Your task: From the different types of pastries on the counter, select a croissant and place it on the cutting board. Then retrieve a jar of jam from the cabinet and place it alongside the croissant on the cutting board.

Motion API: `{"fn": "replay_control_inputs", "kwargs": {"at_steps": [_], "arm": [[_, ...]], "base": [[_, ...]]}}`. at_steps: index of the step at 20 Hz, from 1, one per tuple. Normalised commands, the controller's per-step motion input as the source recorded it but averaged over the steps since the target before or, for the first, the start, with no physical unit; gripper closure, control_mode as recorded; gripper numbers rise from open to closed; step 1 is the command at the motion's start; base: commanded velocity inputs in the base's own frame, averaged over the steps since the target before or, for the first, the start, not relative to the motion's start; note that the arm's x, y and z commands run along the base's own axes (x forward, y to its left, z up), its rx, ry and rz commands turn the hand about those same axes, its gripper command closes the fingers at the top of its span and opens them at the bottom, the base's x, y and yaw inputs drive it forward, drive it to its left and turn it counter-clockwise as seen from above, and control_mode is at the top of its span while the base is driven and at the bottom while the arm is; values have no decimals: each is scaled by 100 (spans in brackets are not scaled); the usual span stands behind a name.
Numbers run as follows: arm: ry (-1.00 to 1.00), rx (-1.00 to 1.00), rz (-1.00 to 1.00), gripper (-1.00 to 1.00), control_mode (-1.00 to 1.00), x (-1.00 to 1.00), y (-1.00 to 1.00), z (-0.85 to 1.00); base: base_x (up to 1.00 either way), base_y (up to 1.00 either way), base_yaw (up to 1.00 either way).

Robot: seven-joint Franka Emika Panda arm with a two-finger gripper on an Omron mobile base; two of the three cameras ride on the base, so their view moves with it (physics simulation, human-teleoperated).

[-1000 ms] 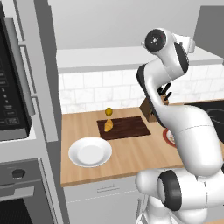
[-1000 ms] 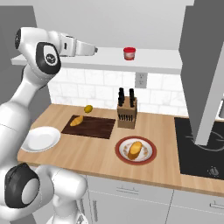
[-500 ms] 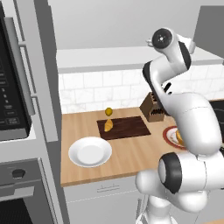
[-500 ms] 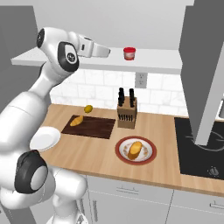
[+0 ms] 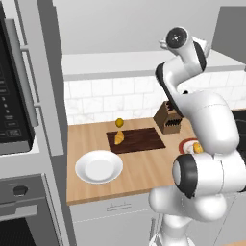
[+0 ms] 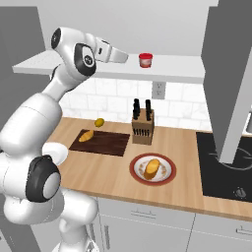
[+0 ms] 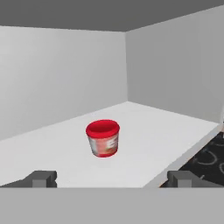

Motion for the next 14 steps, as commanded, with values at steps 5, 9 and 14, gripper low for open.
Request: {"fn": "replay_control_inputs", "kwargs": {"at_steps": [5, 9, 14], "arm": [[0, 4, 0, -100, -100, 44, -13, -8], [0, 5, 0, -100, -100, 23, -22, -5], [0, 4, 0, -100, -100, 7, -24, -12]], "base": [[0, 0, 0], [0, 0, 0], [0, 0, 0]]}}
